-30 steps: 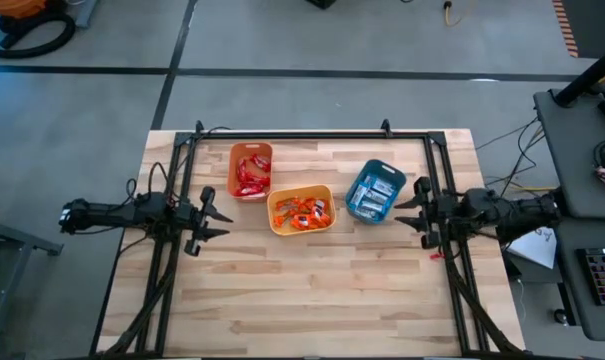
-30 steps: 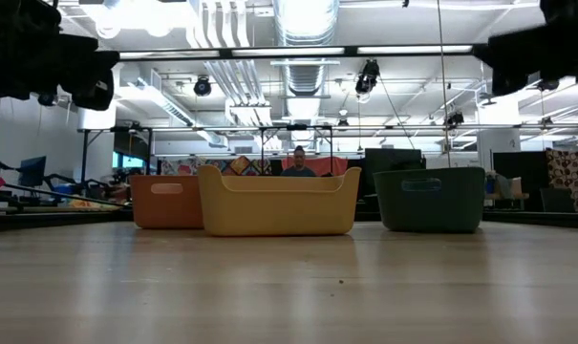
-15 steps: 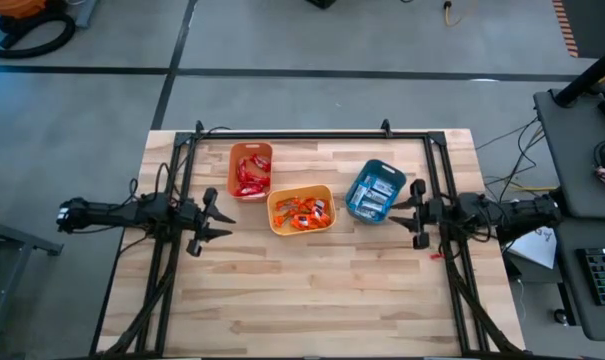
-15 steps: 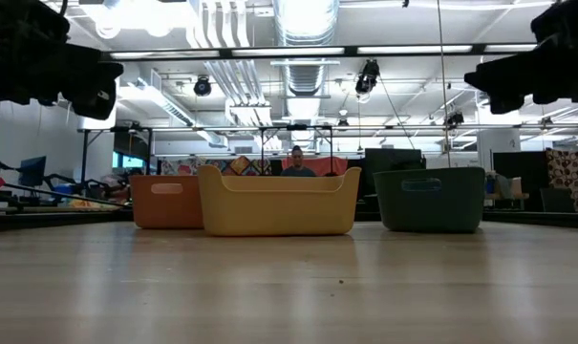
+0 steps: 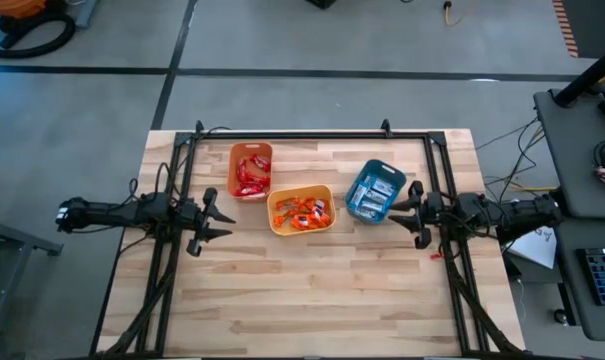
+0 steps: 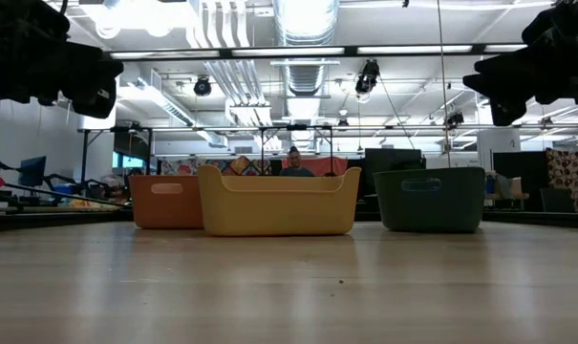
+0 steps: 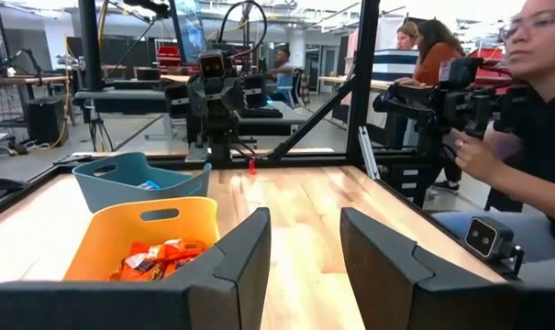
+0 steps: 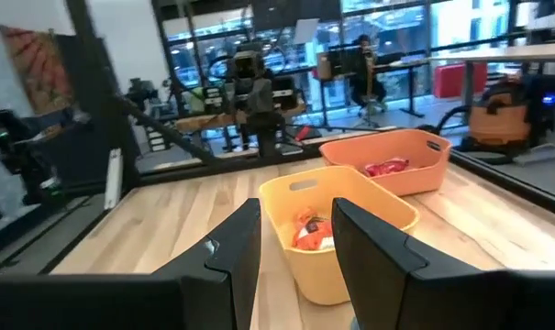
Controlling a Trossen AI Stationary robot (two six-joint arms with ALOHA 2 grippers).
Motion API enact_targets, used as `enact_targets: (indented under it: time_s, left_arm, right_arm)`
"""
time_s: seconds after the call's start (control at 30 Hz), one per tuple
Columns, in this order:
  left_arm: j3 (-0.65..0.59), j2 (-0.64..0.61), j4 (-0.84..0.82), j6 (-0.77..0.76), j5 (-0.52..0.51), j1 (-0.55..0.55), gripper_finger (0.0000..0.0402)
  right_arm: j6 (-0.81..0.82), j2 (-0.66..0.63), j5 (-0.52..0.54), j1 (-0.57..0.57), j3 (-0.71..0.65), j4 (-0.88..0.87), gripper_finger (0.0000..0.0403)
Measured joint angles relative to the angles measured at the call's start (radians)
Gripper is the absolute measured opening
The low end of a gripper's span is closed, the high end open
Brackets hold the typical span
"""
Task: Sort candy
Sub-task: Return to Home Position
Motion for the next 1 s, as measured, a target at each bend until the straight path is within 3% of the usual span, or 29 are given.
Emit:
enact_targets:
  time_s: [0.17, 0.5, 0.73, 0.8, 1.0]
  left_arm:
    - [0.0, 0.004, 0.0, 0.0, 0.0, 0.0, 0.0118]
    - [0.002, 0.01, 0.0, 0.0, 0.0, 0.0, 0.0118]
    - [0.002, 0.016, 0.0, 0.0, 0.0, 0.0, 0.0118]
    - [0.002, 0.016, 0.0, 0.0, 0.0, 0.0, 0.0118]
    - [0.002, 0.017, -0.001, 0.0, 0.0, 0.0, 0.0118]
  right_arm:
    - [0.023, -0.006, 0.093, 0.0, 0.0, 0.038, 0.0128]
    - [-0.069, -0.028, 0.087, -0.013, -0.001, 0.015, 0.0128]
    - [-0.047, -0.029, 0.077, -0.041, -0.002, -0.013, 0.0128]
    - [-0.05, -0.029, 0.049, -0.044, -0.002, -0.021, 0.0128]
    - [-0.141, -0.029, -0.174, -0.051, -0.002, -0.039, 0.0128]
